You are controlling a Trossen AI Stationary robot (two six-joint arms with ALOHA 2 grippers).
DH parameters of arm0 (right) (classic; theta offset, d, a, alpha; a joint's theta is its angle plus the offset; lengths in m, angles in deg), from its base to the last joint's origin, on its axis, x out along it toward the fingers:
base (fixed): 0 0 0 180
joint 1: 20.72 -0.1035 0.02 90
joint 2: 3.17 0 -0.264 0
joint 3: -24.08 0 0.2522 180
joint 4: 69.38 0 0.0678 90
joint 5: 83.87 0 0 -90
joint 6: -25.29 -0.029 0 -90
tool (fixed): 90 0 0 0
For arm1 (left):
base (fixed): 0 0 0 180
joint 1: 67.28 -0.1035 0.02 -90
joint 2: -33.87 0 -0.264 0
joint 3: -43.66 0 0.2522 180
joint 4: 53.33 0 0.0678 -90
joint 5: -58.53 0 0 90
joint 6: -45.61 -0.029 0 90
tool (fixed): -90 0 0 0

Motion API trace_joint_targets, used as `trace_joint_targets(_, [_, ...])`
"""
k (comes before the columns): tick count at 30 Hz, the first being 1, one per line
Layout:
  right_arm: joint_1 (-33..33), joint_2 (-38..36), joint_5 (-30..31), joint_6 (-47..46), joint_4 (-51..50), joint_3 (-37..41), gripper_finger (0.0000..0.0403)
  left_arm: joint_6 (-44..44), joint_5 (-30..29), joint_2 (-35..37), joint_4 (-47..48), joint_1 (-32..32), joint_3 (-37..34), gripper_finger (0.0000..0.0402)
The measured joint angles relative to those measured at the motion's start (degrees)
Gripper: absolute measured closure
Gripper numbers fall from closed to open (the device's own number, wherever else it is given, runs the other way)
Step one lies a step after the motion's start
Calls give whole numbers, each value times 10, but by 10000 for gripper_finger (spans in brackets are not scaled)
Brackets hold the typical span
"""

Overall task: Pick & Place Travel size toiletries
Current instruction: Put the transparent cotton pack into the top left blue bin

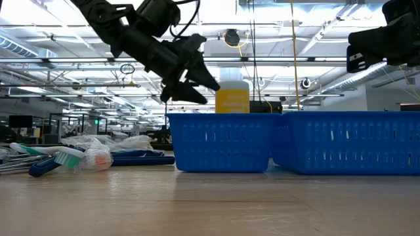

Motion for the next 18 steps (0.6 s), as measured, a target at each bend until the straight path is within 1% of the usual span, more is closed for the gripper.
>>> trace_joint_targets(3, [0,0,0,0,0,0,399,-8,0,32,47,-1,0,123])
trace_joint_targets(6, [0,0,0,0,-1,0,399,-9,-14,72,146,-1,0,131])
trace_joint_targets(8, [0,0,0,0,0,0,399,-14,-47,98,237,0,0,140])
trace_joint_targets(10, [0,0,0,0,-1,0,399,-9,-115,127,329,3,0,150])
trace_joint_targets(11, [0,0,0,0,0,0,399,4,-162,139,368,3,0,155])
trace_joint_targets(13, [0,0,0,0,0,0,399,58,-253,154,435,-5,0,166])
trace_joint_targets(14, [0,0,0,0,0,0,399,85,-278,155,451,-12,0,171])
trace_joint_targets(15, [0,0,0,0,0,0,399,105,-282,154,461,-24,0,176])
trace_joint_targets(16, [0,0,0,0,0,0,399,119,-274,153,474,-37,0,180])
trace_joint_targets(18, [0,0,0,0,0,0,399,129,-236,140,479,-66,-1,187])
